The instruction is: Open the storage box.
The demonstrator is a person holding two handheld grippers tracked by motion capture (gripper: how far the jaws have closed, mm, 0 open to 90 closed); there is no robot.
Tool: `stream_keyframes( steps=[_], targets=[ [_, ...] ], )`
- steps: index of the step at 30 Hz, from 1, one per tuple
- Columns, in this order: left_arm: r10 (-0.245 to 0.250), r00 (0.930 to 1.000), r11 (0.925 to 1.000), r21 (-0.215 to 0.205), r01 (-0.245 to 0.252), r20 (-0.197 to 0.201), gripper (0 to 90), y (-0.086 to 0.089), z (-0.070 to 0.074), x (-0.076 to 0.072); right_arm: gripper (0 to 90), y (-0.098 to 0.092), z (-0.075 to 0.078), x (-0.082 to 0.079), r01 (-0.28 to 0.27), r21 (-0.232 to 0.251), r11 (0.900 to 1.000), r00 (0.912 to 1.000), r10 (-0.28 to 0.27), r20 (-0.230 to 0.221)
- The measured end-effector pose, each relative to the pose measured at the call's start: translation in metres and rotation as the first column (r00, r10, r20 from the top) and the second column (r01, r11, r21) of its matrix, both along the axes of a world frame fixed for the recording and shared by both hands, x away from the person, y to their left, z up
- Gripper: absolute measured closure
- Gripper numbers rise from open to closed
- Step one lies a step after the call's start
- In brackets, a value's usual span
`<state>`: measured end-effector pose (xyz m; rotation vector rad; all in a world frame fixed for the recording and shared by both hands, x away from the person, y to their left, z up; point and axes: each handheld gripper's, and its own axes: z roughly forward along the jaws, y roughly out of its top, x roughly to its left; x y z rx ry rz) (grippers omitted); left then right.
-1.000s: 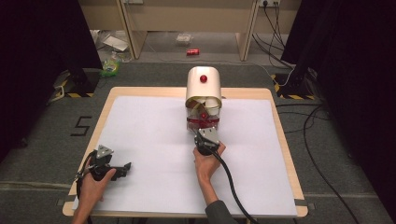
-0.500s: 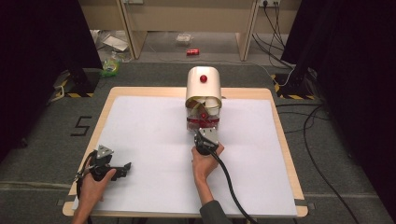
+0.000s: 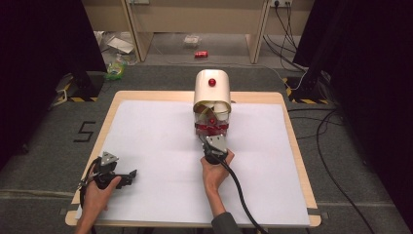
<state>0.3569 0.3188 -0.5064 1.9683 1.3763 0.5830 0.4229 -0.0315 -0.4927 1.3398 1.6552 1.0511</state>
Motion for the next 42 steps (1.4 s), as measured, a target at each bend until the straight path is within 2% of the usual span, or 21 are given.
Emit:
stream_keyframes(
  steps=[4, 5, 6, 7, 8, 9, 10, 11, 12, 14, 17, 18, 30, 33, 35, 36, 37, 42],
  targets=[
    [0.0, 1.0, 1.0, 0.0, 0.0, 0.0, 0.2, 0.0, 0.0, 0.0, 74.8, -0.001, 0.0, -0.004, -0.005, -0.009, 1.0, 1.0, 0.005, -0.001],
    [-0.001, 1.0, 1.0, 0.001, 0.001, 0.0, 0.2, 0.0, 0.0, 0.0, 77.6, -0.002, 0.0, -0.006, -0.006, -0.005, 1.0, 1.0, 0.006, -0.002],
    [-0.001, 1.0, 1.0, 0.001, 0.001, 0.0, 0.2, 0.0, 0.0, 0.0, 90.0, -0.002, 0.001, -0.009, -0.009, -0.009, 1.0, 0.9999, 0.009, 0.013],
    [-0.001, 1.0, 1.0, 0.001, 0.001, 0.001, 0.2, 0.0, 0.0, 0.0, 89.3, -0.002, 0.0, -0.011, -0.033, -0.008, 0.999, 0.9993, 0.033, 0.017],
    [-0.002, 1.0, 1.0, 0.001, 0.002, 0.001, 0.2, 0.0, 0.0, 0.0, 88.1, -0.001, 0.0, -0.011, -0.05, -0.013, 0.999, 0.9988, 0.05, 0.0],
    [-0.001, 1.0, 1.0, 0.001, 0.001, 0.001, 0.3, 0.0, 0.0, 0.0, 85.1, -0.001, 0.0, -0.01, -0.045, -0.002, 0.999, 0.9989, 0.045, -0.014],
    [-0.002, 1.0, 1.0, 0.001, 0.002, 0.002, 0.3, 0.0, 0.0, 0.0, 82.7, -0.002, 0.001, -0.01, -0.029, 0.041, 0.999, 0.9995, 0.03, -0.01],
    [-0.002, 1.0, 1.0, 0.001, 0.002, 0.002, 0.5, 0.0, 0.0, 0.0, 82.7, -0.002, 0.001, -0.01, -0.029, 0.041, 0.999, 0.9995, 0.03, -0.01],
    [-0.002, 1.0, 1.0, 0.001, 0.002, 0.002, 0.5, 0.0, 0.0, 0.0, 78.4, -0.003, 0.002, -0.01, -0.012, 0.061, 0.998, 0.9999, 0.012, 0.0],
    [-0.001, 1.0, 1.0, -0.001, 0.001, -0.001, 0.3, 0.0, 0.0, 0.0, 75.9, -0.005, 0.004, -0.01, 0.003, 0.054, 0.999, 1.0, -0.004, 0.005],
    [-0.002, 1.0, 1.0, 0.001, 0.002, 0.002, 0.5, 0.0, 0.0, 0.0, 74.1, -0.007, 0.003, -0.007, 0.017, 0.068, 0.998, 0.9998, -0.017, -0.002],
    [-0.002, 1.0, 1.0, 0.0, 0.002, 0.0, 0.4, 0.0, 0.0, 0.0, 74.1, -0.006, 0.002, -0.005, 0.018, 0.086, 0.996, 0.9998, -0.017, -0.008],
    [-0.002, 1.0, 1.0, 0.0, 0.002, 0.0, 0.4, 0.0, 0.0, 0.0, 71.4, 0.002, 0.001, 0.002, 0.044, 0.055, 0.997, 0.999, -0.044, -0.01],
    [-0.002, 1.0, 1.0, 0.001, 0.002, 0.002, 0.5, 0.0, 0.0, 0.0, 69.8, 0.007, 0.0, 0.002, 0.061, 0.031, 0.998, 0.9981, -0.06, -0.009],
    [-0.002, 1.0, 1.0, 0.0, 0.002, 0.002, 0.4, 0.0, 0.0, 0.0, 69.9, 0.009, 0.0, 0.002, 0.07, 0.03, 0.997, 0.9976, -0.069, -0.009],
    [-0.002, 1.0, 1.0, 0.001, 0.002, 0.002, 0.5, 0.0, 0.0, 0.0, 73.1, 0.009, 0.0, 0.002, 0.071, 0.022, 0.997, 0.9974, -0.071, -0.008],
    [-0.003, 1.0, 1.0, 0.002, 0.003, 0.003, 0.5, 0.0, 0.0, 0.0, 74.1, 0.008, 0.0, 0.003, 0.07, -0.003, 0.998, 0.9976, -0.07, -0.005],
    [-0.002, 1.0, 1.0, 0.001, 0.002, 0.003, 0.6, 0.0, 0.0, 0.0, 74.1, 0.006, 0.001, 0.003, 0.052, -0.022, 0.998, 0.9986, -0.052, -0.009]
  ],
)
